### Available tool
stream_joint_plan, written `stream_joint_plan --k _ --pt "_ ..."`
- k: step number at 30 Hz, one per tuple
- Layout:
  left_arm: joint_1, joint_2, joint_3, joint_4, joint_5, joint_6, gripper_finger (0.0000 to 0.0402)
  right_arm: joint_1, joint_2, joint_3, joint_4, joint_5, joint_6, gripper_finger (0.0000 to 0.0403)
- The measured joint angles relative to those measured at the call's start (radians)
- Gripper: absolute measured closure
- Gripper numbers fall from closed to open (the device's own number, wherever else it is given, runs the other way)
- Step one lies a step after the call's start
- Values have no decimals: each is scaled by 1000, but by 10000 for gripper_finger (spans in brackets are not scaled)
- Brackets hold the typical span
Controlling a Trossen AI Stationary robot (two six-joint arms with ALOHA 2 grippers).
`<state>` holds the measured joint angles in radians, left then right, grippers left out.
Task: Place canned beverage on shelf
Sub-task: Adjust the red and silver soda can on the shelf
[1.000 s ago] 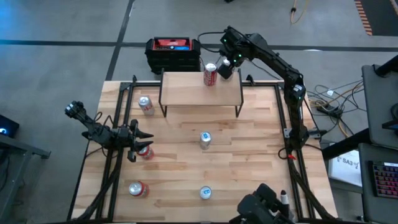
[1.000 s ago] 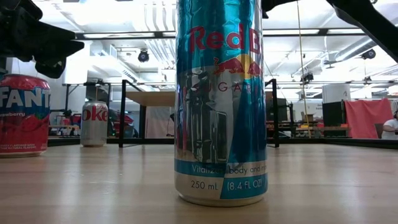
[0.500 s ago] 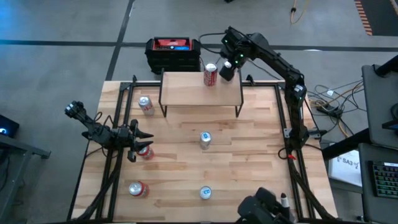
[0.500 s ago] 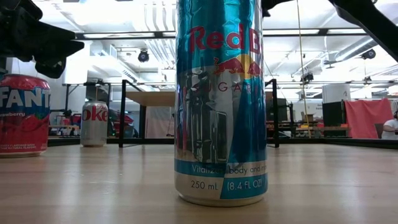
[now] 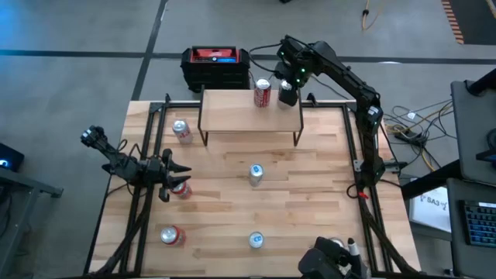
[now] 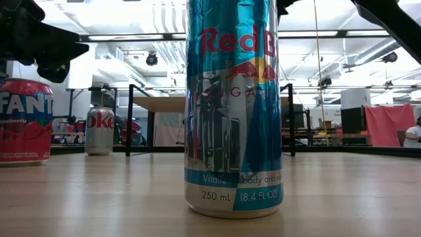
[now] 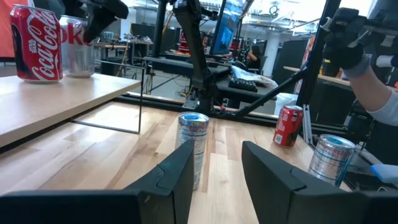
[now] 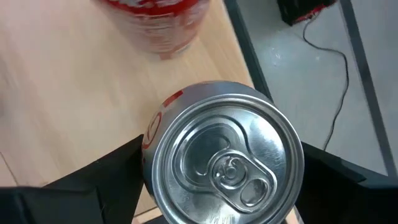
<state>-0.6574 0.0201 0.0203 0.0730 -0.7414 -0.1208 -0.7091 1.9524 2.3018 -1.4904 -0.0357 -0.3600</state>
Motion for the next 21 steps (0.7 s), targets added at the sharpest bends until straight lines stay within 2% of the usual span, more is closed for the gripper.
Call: stream_joint_plan --k 7,21 --pt "0 0 0 0 0 0 283 0 -1 0 7 -31 -107 83" --pt "0 0 0 0 0 0 283 0 -1 -1 39 -24 -113 83"
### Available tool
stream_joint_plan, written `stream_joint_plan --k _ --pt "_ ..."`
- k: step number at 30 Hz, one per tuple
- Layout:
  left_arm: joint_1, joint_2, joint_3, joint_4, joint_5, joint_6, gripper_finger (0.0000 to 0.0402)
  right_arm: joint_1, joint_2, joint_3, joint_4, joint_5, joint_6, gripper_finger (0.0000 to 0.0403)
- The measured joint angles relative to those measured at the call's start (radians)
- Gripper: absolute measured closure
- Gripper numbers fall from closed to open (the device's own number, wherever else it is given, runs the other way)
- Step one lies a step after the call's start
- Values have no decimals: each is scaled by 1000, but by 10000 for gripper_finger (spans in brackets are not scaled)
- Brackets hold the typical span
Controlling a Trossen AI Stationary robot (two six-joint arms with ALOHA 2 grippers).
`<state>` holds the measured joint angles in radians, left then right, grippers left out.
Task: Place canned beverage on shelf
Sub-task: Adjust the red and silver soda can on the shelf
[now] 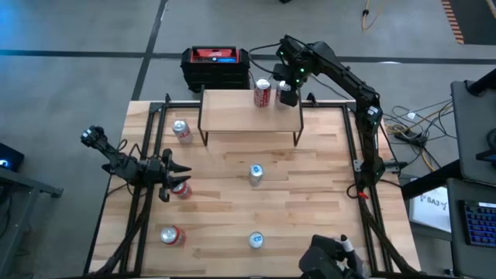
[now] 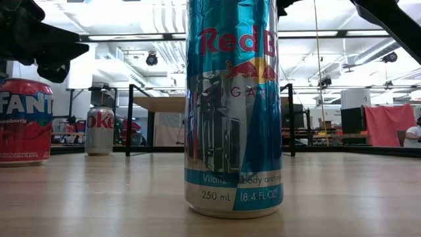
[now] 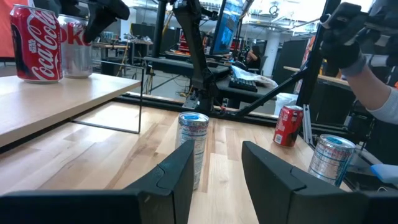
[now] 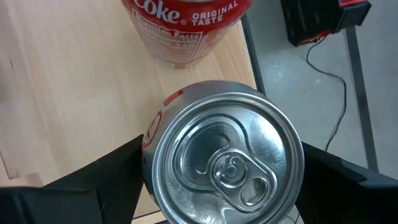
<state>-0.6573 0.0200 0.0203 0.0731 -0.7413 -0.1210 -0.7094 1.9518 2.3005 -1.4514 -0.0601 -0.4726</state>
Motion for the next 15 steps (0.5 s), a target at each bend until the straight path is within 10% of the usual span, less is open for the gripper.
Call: stream_joint_plan --k 15 --pt "0 0 0 0 0 0 283 -4 0 0 15 7 -116 83"
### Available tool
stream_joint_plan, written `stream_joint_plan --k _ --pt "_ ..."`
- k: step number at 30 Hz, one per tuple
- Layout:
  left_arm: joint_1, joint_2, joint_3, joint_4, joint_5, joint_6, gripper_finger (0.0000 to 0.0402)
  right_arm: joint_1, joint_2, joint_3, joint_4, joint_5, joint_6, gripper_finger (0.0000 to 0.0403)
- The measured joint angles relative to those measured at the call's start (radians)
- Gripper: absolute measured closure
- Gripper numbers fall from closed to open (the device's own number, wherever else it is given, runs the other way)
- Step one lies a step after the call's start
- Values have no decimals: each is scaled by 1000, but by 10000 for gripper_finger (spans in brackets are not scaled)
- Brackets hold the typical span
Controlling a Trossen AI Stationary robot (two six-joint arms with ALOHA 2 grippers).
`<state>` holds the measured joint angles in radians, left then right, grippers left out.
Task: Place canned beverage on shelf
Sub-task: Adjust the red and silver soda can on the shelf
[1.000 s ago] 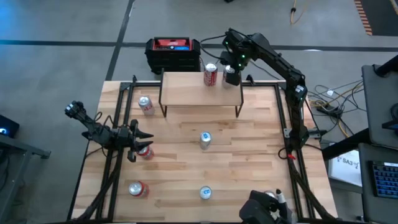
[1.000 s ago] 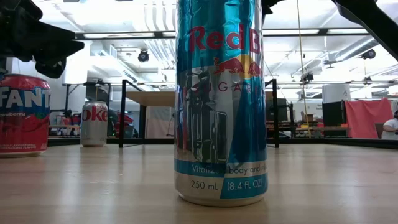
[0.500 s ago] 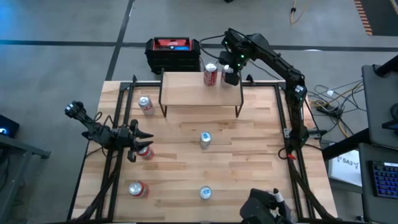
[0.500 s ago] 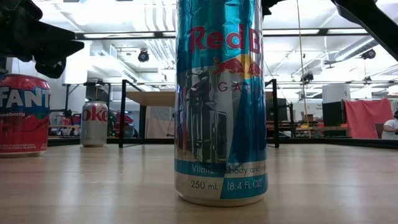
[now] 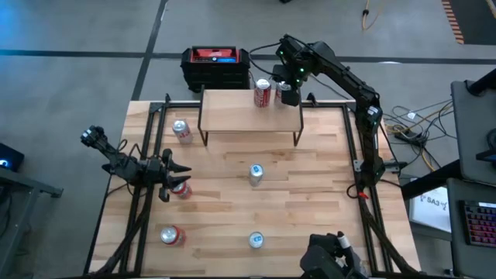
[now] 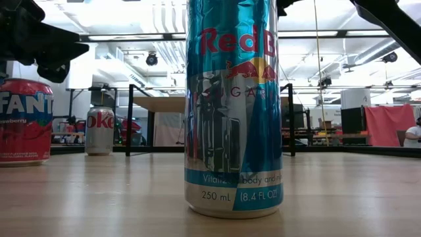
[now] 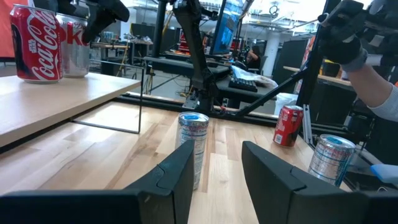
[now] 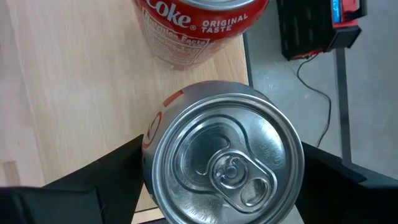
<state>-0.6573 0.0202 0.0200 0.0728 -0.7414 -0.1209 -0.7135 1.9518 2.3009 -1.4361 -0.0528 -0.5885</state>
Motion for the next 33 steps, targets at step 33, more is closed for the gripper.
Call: stream_joint_plan --k 33 --pt "0 0 0 0 0 0 283 -40 -1 1 -54 -59 -99 31"
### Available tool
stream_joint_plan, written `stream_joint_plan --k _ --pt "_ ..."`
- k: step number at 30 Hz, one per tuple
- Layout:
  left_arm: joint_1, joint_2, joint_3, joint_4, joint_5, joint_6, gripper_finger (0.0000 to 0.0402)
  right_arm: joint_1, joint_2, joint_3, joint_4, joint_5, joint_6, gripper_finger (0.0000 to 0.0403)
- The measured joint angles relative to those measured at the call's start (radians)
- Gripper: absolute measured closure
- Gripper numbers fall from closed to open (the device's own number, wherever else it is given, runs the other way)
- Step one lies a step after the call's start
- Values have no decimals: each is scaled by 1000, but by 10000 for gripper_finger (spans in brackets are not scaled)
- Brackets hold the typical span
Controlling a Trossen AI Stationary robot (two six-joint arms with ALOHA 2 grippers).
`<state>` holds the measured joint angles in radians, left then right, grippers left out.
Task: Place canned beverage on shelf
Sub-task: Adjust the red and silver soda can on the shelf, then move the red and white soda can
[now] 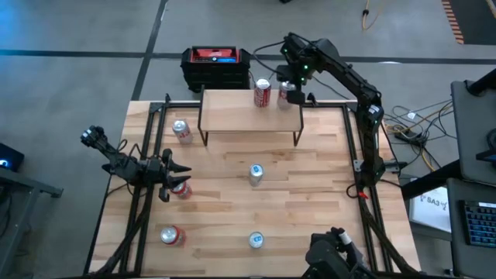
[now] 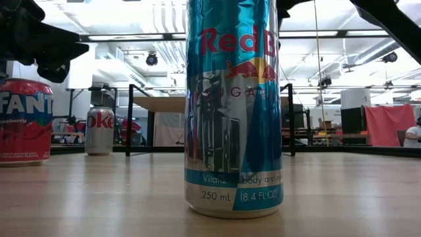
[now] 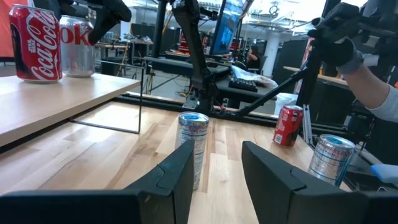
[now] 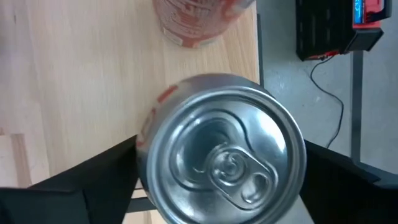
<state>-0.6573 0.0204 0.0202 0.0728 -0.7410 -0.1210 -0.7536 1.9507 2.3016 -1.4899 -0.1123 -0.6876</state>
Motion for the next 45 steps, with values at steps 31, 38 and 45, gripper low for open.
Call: stream_joint_plan --k 31,38,45 --pt "0 0 0 0 0 0 283 66 -218 -163 -80 51 723 3" --pt "0 0 0 0 0 0 283 194 -375 -388 -82 52 856 3" --pt "0 0 0 0 0 0 283 375 -538 -548 -82 49 1104 3"
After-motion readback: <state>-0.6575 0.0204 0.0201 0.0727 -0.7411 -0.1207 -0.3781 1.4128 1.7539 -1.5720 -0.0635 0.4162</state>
